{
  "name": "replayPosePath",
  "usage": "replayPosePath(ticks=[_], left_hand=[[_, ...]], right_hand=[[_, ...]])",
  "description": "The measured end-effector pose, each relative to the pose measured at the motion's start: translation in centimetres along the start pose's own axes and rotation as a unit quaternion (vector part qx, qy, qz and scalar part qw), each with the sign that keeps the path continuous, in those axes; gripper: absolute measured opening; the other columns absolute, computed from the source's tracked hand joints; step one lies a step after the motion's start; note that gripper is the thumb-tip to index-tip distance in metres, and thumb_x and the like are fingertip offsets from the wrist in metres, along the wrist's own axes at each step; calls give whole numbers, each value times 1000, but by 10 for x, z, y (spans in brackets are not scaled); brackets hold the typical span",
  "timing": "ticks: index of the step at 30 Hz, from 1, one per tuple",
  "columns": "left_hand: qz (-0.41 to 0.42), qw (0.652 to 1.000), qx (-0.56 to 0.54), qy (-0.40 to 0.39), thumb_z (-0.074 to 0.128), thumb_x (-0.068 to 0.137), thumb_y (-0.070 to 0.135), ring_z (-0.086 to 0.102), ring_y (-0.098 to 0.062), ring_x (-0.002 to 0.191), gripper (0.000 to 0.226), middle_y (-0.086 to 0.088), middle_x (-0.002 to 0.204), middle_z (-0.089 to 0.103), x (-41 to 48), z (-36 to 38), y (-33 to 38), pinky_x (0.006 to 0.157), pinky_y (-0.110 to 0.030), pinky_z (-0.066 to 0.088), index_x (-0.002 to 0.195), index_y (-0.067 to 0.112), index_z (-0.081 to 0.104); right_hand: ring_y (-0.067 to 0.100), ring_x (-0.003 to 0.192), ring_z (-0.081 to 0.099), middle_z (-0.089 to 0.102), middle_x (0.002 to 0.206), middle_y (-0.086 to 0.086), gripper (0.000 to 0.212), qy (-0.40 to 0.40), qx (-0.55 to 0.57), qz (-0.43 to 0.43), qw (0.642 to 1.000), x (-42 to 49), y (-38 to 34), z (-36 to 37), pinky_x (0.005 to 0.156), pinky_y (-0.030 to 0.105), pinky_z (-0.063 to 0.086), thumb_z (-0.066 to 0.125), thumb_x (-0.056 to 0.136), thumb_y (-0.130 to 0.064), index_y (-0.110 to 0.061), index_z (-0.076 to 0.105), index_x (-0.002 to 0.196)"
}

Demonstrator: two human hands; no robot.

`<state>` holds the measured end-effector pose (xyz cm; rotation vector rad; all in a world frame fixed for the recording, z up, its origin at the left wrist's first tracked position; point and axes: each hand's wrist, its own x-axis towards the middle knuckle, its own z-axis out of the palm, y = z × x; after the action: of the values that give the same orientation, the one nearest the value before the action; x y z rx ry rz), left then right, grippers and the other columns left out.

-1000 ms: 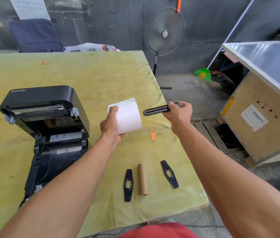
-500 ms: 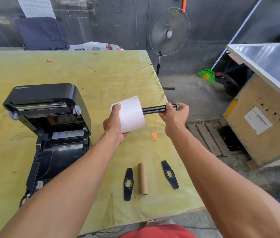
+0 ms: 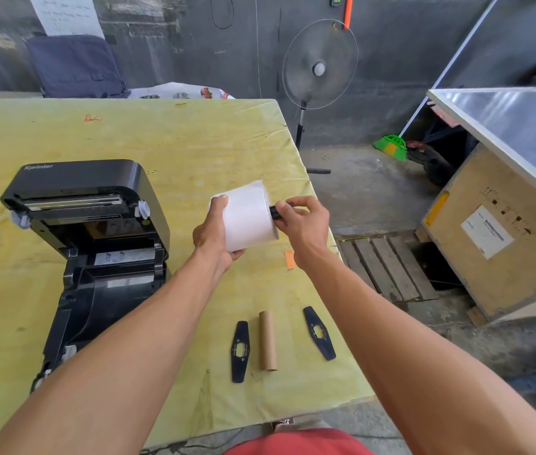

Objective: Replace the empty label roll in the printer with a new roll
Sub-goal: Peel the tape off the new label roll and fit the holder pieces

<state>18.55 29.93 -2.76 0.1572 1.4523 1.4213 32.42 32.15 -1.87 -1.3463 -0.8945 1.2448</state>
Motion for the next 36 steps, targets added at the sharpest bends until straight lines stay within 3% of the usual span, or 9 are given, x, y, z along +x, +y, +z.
replayPosePath(ticks=[4, 9, 14, 16, 19, 25, 29, 32, 36], left_hand=[[0, 1000, -1, 2, 73, 65, 49, 66, -24, 73, 37, -3, 85, 67, -4, 0, -2, 63, -36, 55, 86, 22, 58], [4, 1000, 2, 7, 75, 62, 47, 67, -25, 73, 43, -3, 87, 68, -9, -4, -5, 61, -36, 56, 91, 20, 59], [6, 1000, 3, -6, 74, 63, 47, 66, -25, 74, 43, -4, 91, 66, -14, -10, -9, 57, -35, 55, 92, 20, 57], [3, 1000, -1, -11, 74, 63, 47, 66, -25, 74, 44, -4, 92, 66, -15, -11, -10, 56, -35, 56, 91, 20, 54], [1, 1000, -10, -17, 75, 64, 47, 66, -24, 73, 44, -4, 91, 65, -18, -12, -12, 57, -37, 57, 90, 20, 53], [-2, 999, -13, -47, 73, 64, 47, 67, -27, 84, 46, -5, 101, 66, -20, -13, -17, 67, -42, 56, 98, 21, 57], [-3, 999, -16, -48, 73, 65, 47, 67, -27, 85, 45, -4, 101, 66, -20, -10, -17, 68, -42, 56, 100, 22, 57], [-2, 999, -17, -47, 72, 67, 47, 67, -27, 83, 42, -4, 99, 66, -19, -9, -16, 68, -41, 56, 98, 22, 57], [0, 999, -11, -43, 73, 67, 47, 67, -27, 82, 44, -5, 97, 66, -16, -8, -15, 70, -43, 56, 97, 21, 56]], right_hand=[[23, 76, 72, 75, 81, 6, 12, 0, -73, -11, 997, -3, 4, 1, 62, 27, 60, 77, 85, -18, -15, 69, 78], [20, 76, 75, 76, 81, 5, 9, -26, -114, 7, 993, -3, 8, -7, 82, 42, 62, 73, 89, -18, -10, 76, 87], [15, 57, 67, 68, 69, 4, 26, -22, -53, 44, 997, -8, 11, -20, 75, 37, 62, 63, 97, -28, -4, 71, 90], [24, 68, 68, 68, 73, 7, 26, 12, -158, 29, 987, -9, 19, -33, 76, 43, 62, 60, 98, -27, -4, 69, 89], [29, 74, 67, 74, 88, 18, 17, -15, -385, 25, 923, -15, 37, -59, 80, 49, 60, 61, 92, -13, -1, 69, 84], [26, 70, 62, 68, 84, 10, 14, -77, -507, 67, 856, -23, 65, -79, 65, 36, 54, 65, 86, -19, -6, 64, 86], [19, 68, 55, 60, 85, 6, 39, -182, -622, 110, 754, -30, 68, -91, 53, 31, 46, 82, 76, -29, -12, 51, 91], [22, 80, 59, 59, 95, 6, 52, -217, -690, 91, 684, -40, 80, -94, 63, 32, 47, 87, 73, -27, -11, 49, 104], [30, 96, 64, 62, 107, 12, 46, -211, -696, 84, 682, -39, 86, -91, 69, 35, 52, 82, 76, -13, -8, 50, 108]])
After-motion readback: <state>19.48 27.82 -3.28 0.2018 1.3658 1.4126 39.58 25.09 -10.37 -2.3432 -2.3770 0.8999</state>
